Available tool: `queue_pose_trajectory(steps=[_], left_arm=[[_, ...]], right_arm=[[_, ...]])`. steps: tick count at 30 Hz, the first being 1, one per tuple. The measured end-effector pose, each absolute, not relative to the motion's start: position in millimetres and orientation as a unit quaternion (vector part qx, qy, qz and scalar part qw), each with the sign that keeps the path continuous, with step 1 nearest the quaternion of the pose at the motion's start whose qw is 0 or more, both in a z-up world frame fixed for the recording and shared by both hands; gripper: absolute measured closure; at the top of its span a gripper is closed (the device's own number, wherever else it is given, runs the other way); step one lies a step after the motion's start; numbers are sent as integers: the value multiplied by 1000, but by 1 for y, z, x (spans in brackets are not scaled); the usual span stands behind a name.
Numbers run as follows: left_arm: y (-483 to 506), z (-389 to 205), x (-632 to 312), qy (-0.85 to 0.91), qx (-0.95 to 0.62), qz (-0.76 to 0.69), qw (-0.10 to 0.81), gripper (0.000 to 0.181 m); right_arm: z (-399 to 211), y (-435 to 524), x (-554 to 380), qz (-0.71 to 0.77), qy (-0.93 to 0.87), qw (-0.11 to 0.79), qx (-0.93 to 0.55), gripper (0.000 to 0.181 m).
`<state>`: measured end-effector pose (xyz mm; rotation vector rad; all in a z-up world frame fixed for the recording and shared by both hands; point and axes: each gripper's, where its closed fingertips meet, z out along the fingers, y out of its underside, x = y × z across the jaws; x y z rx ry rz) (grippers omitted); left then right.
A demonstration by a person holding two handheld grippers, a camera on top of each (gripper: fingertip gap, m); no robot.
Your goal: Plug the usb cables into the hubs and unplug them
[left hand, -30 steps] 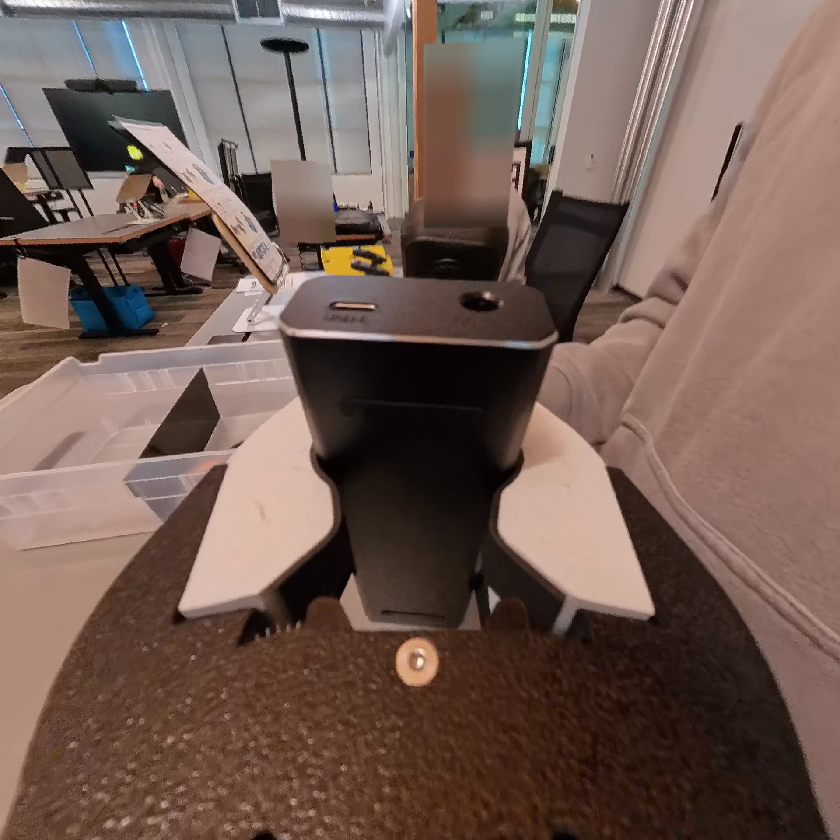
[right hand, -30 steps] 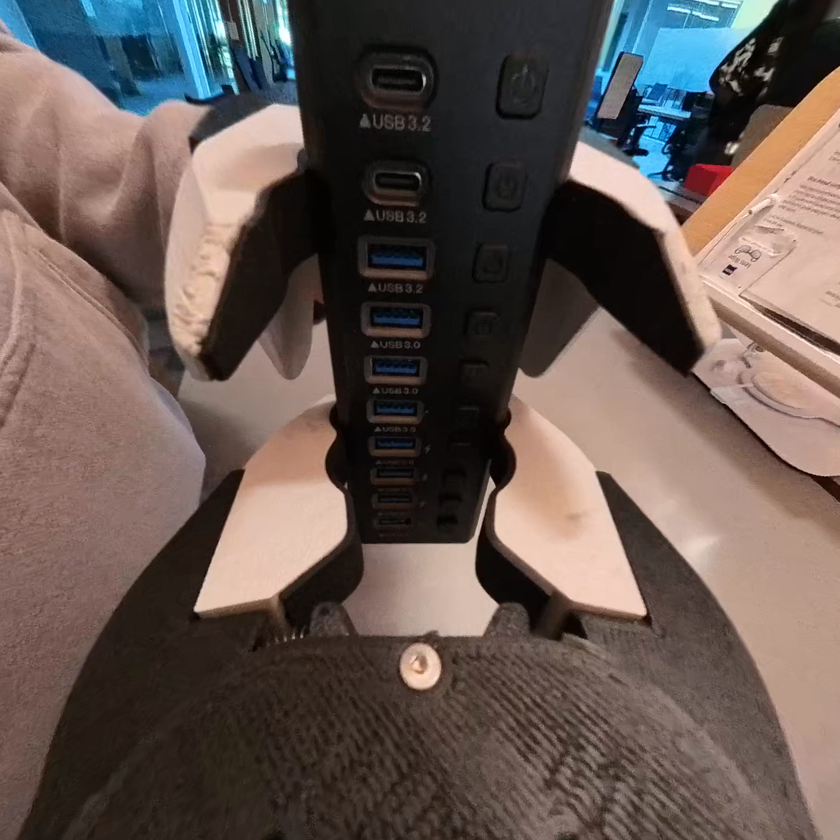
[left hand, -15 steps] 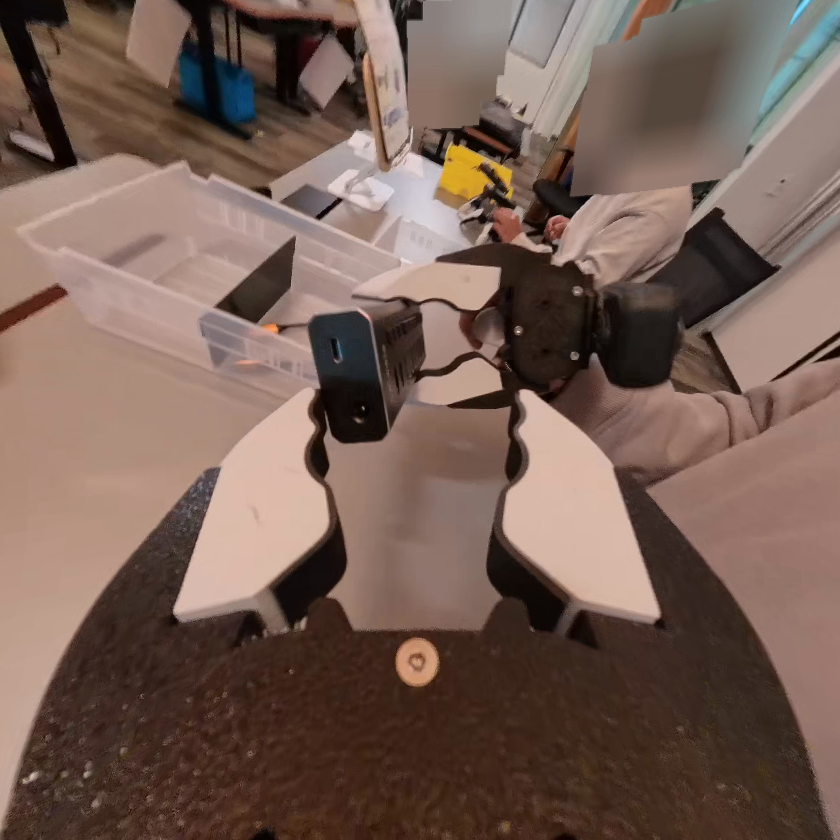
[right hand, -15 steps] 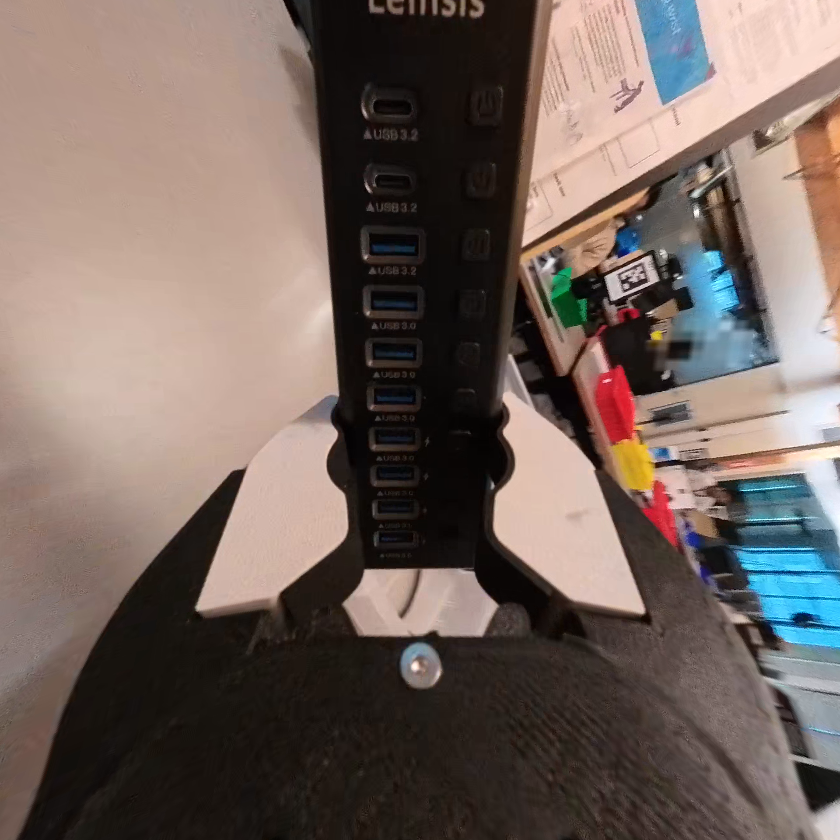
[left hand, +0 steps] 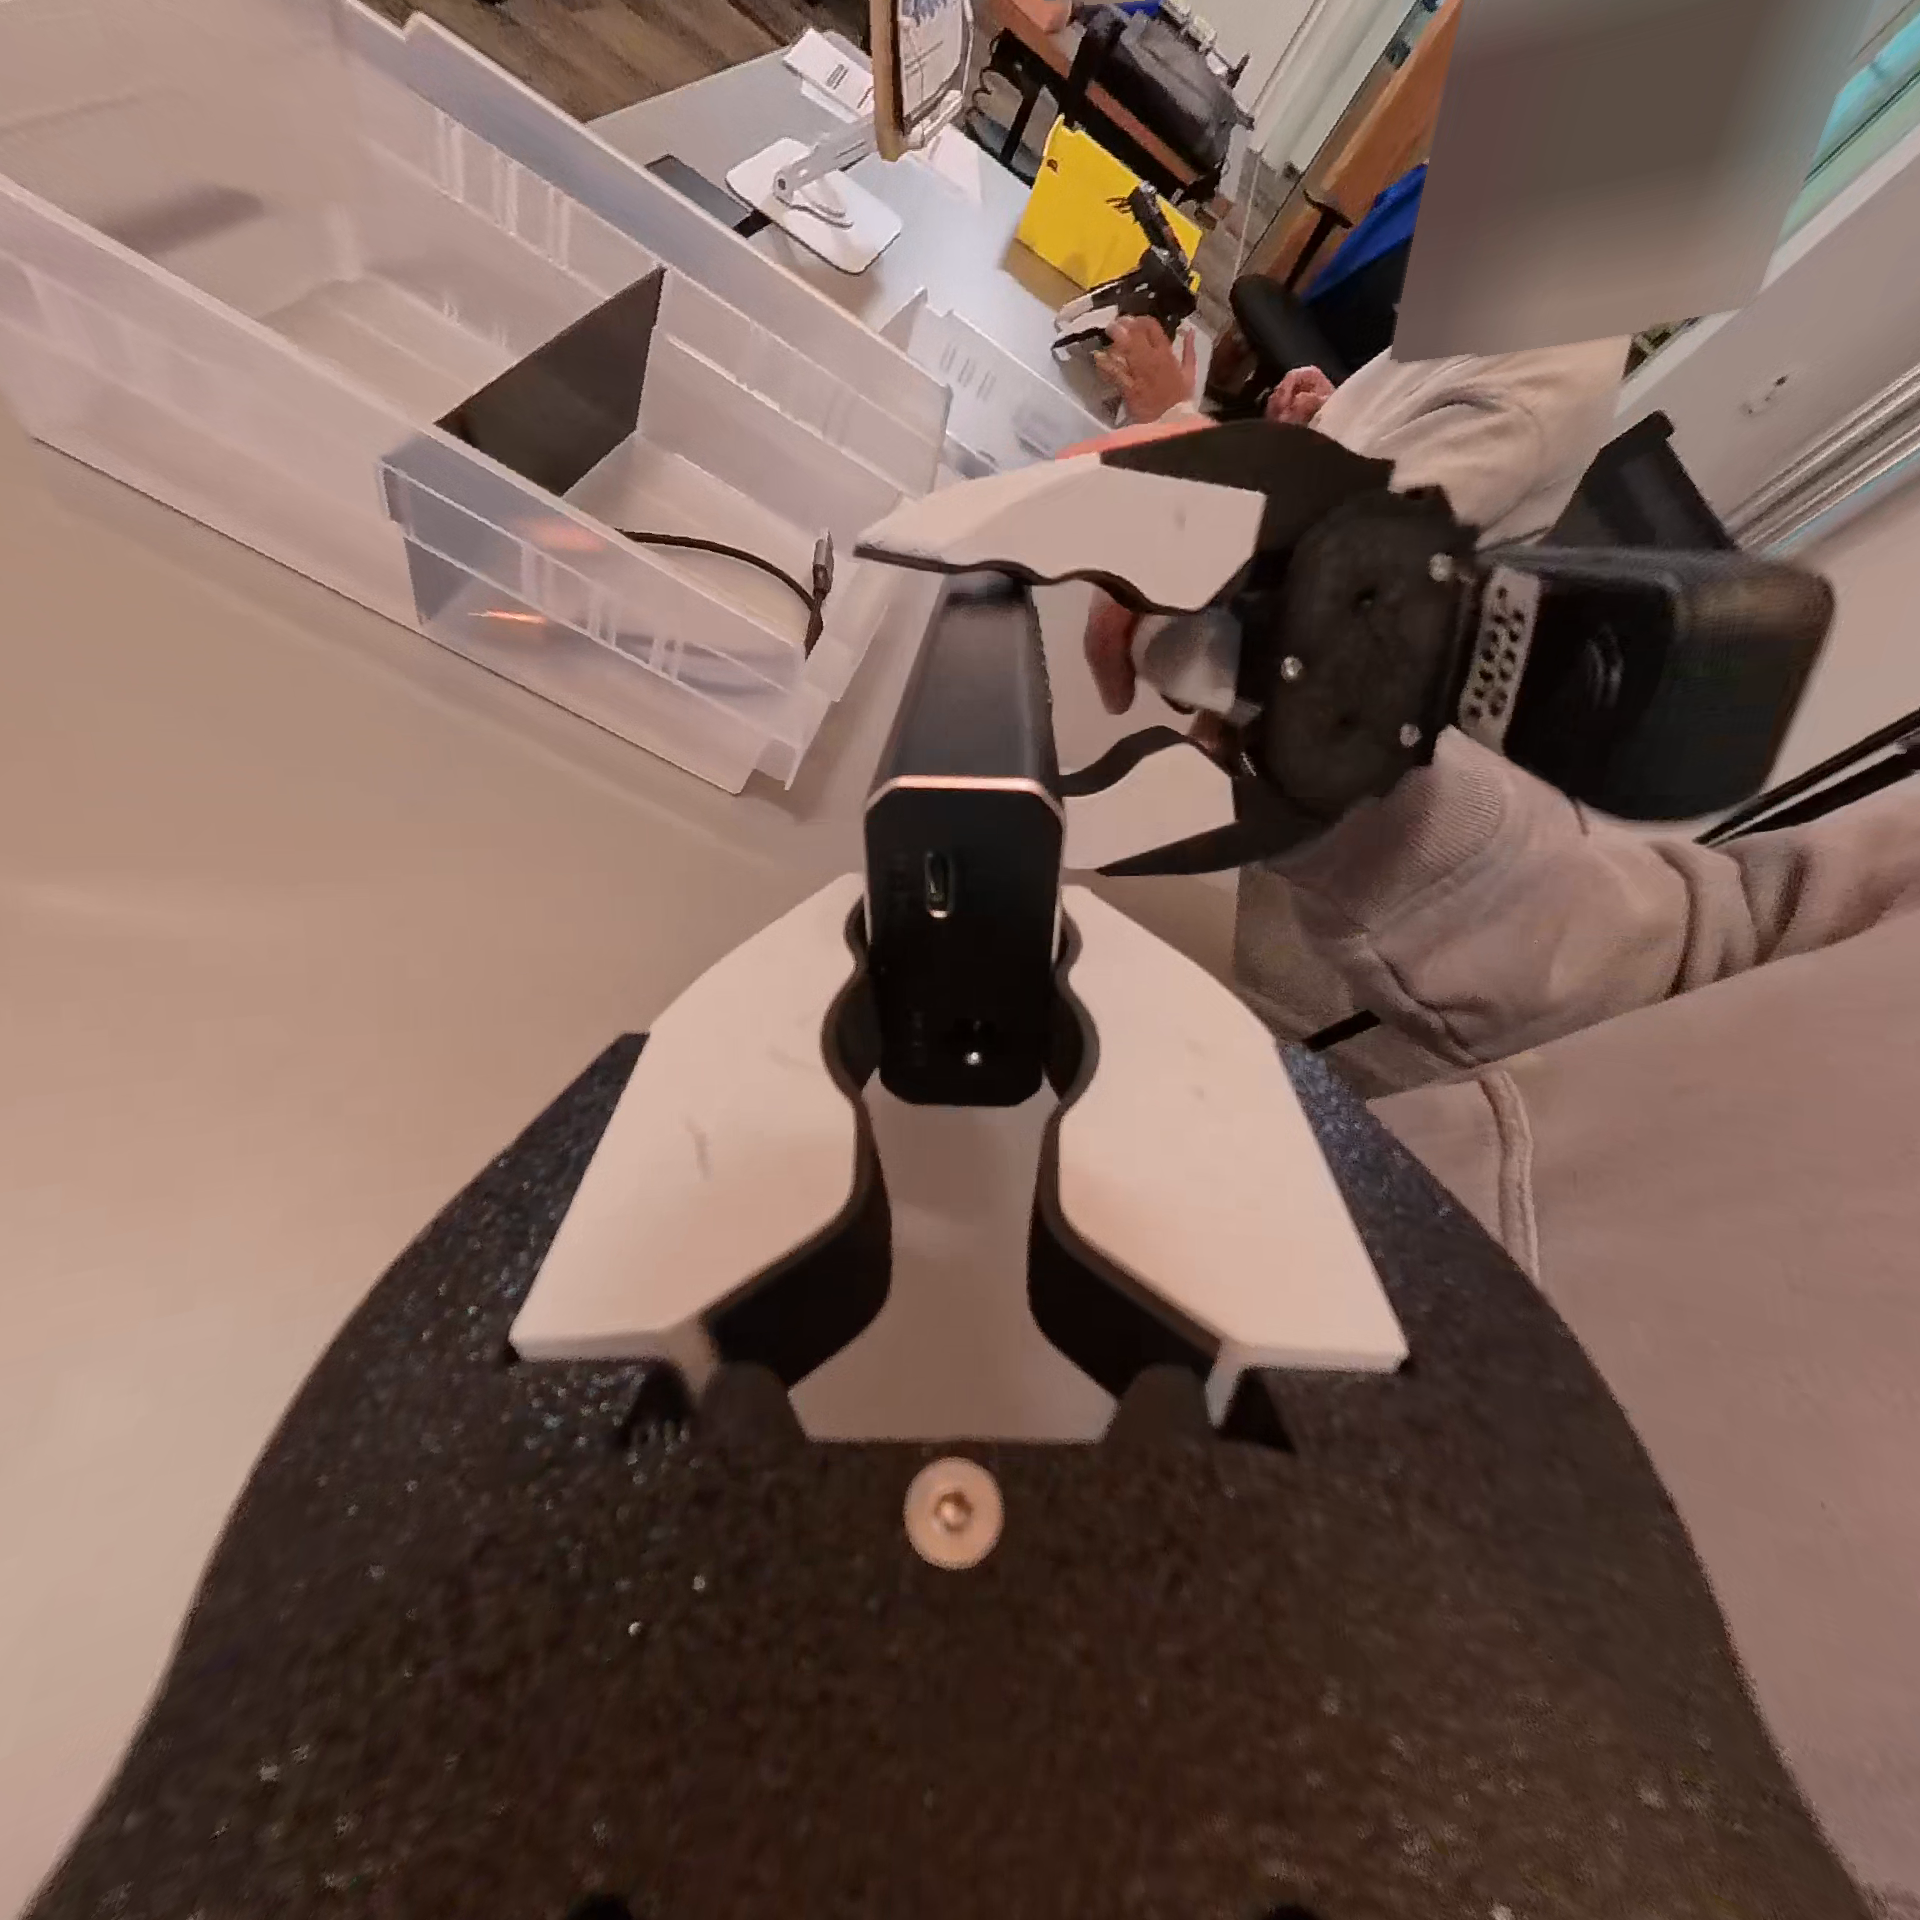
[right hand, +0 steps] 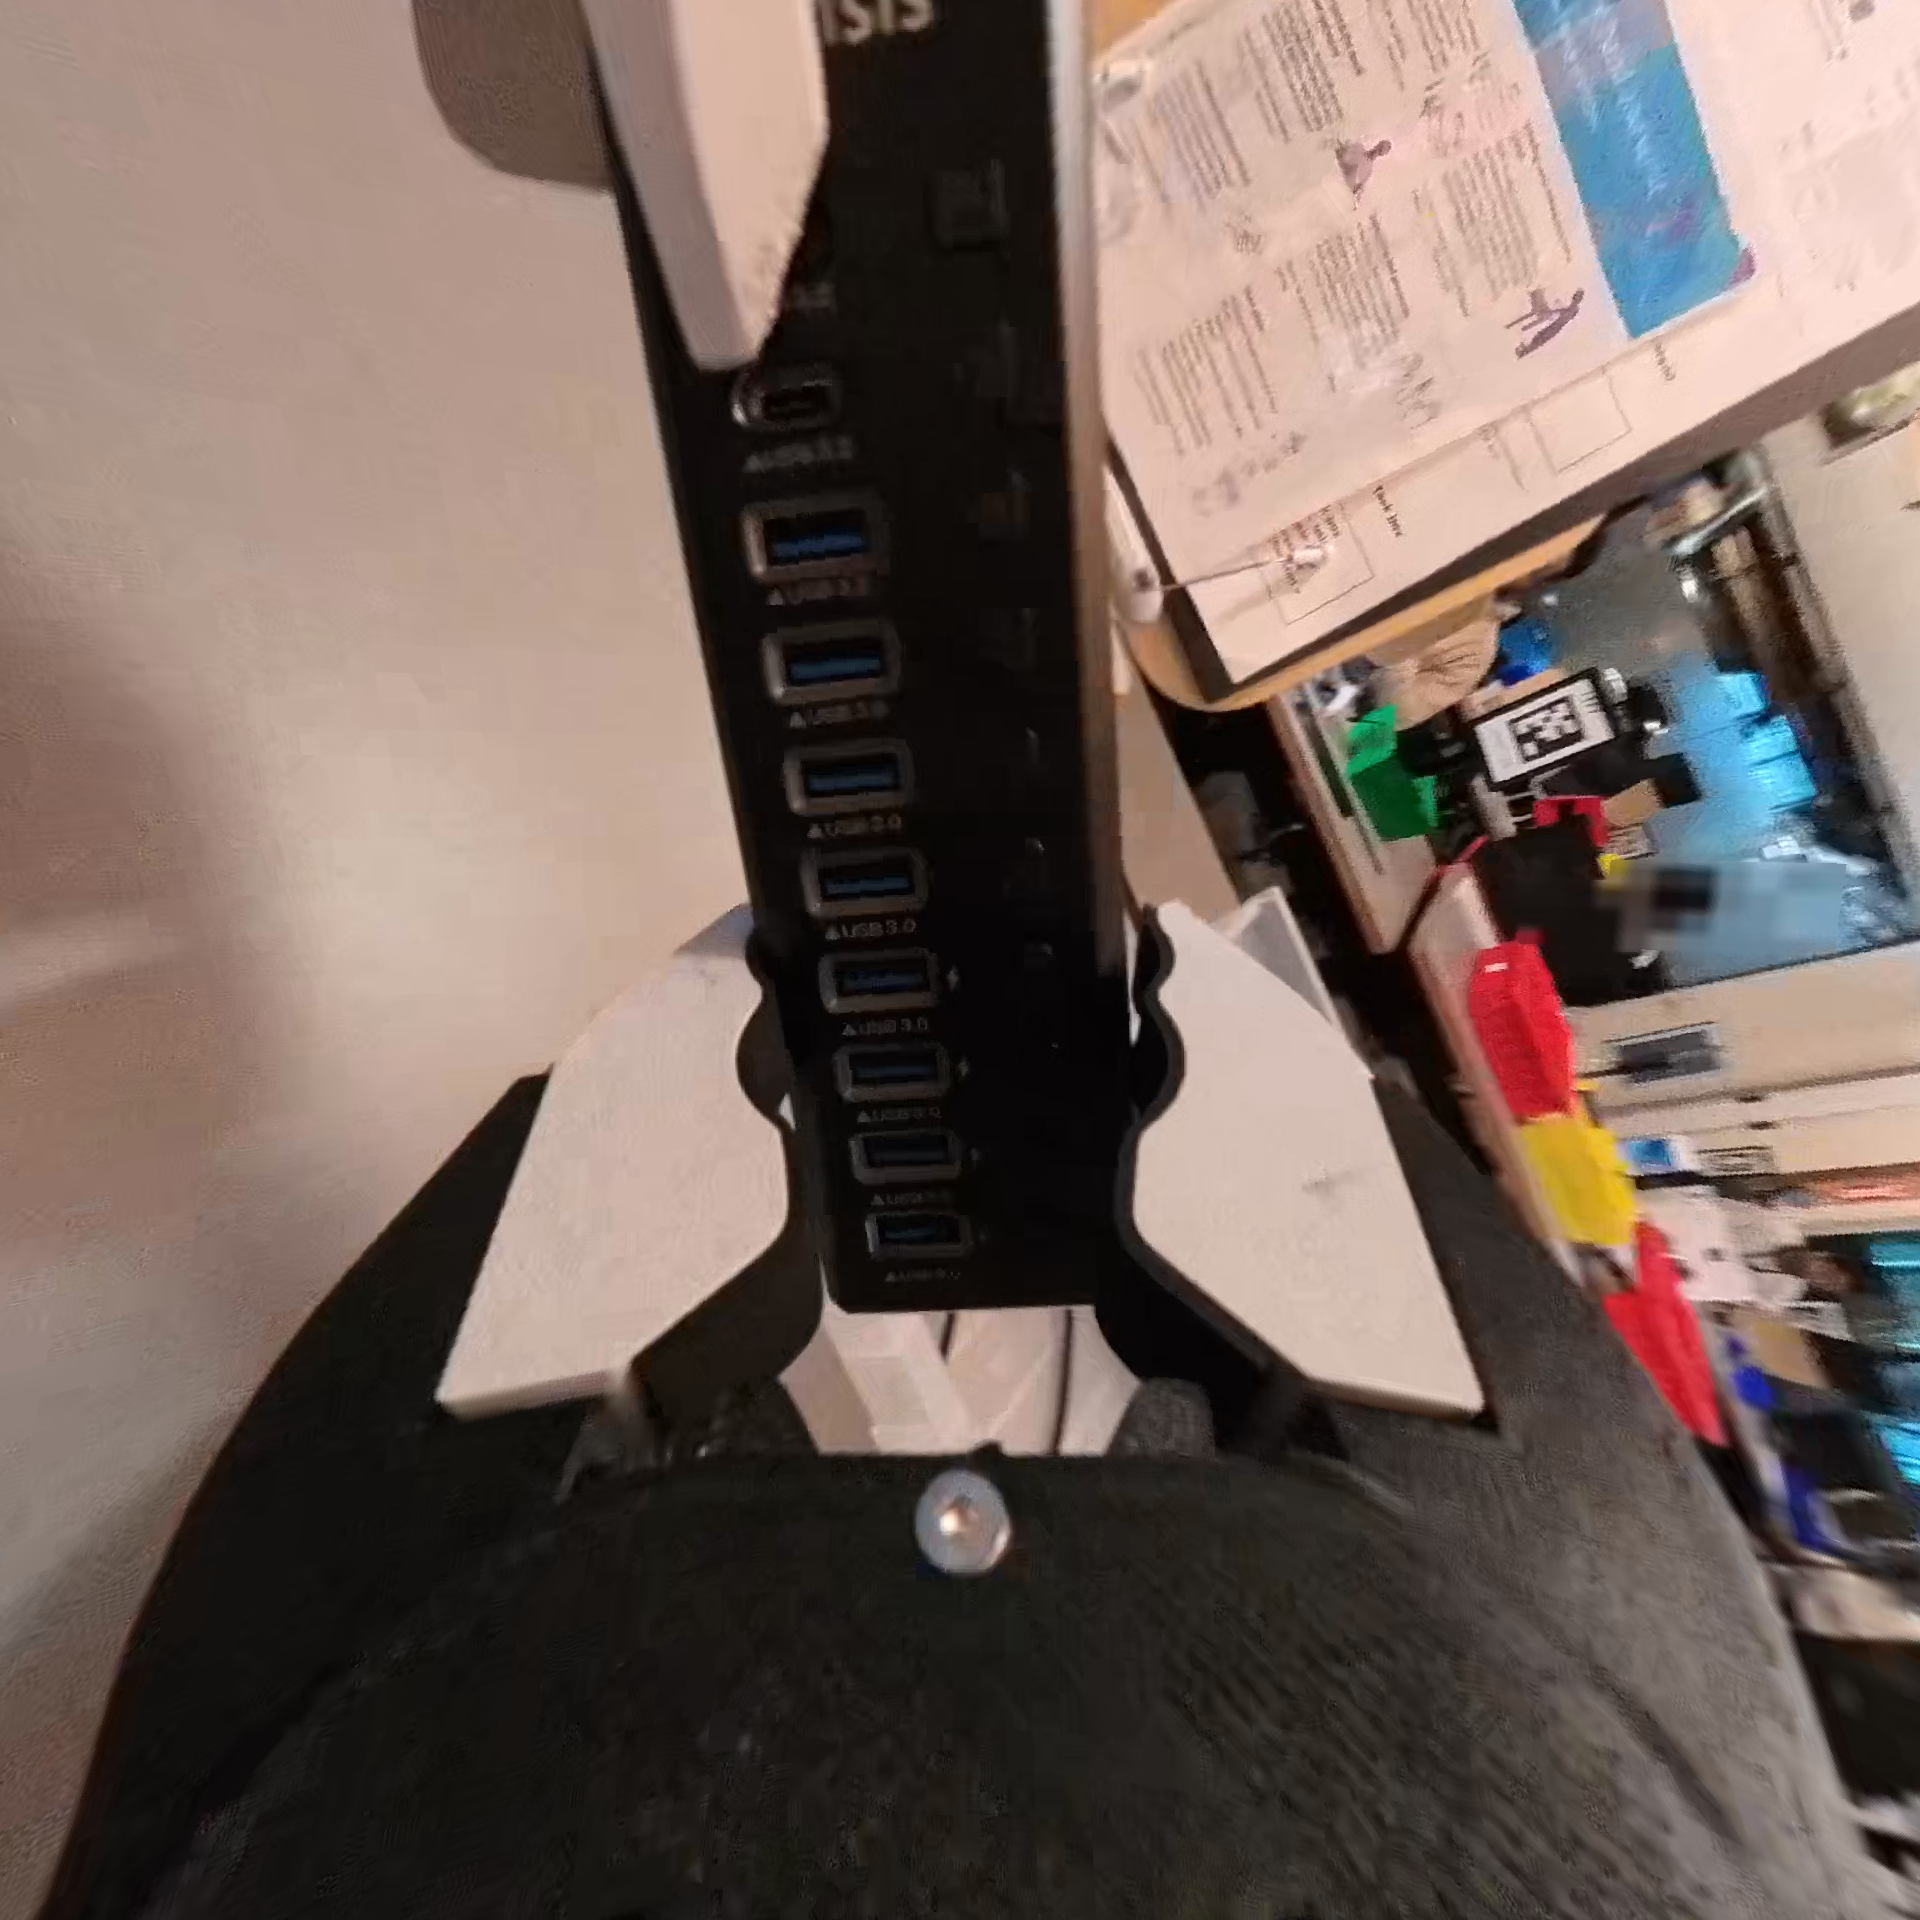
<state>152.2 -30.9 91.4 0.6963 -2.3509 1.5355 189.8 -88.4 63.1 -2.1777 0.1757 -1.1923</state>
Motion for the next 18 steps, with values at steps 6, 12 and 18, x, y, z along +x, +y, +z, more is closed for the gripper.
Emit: queue_pose_trajectory(steps=[6, 12, 18], left_arm=[[-24, 89, 158, -803, 233, 535, 122, 153], [-30, 100, 156, -801, 157, 573, 65, 154], [-42, 99, 162, -787, 203, 581, 36, 154]], right_arm=[[71, -75, 178, -392, 61, 416, -818, 108], [69, -70, 185, -445, -15, 293, -846, 96], [86, -69, 202, -552, -59, 190, -810, 117]])
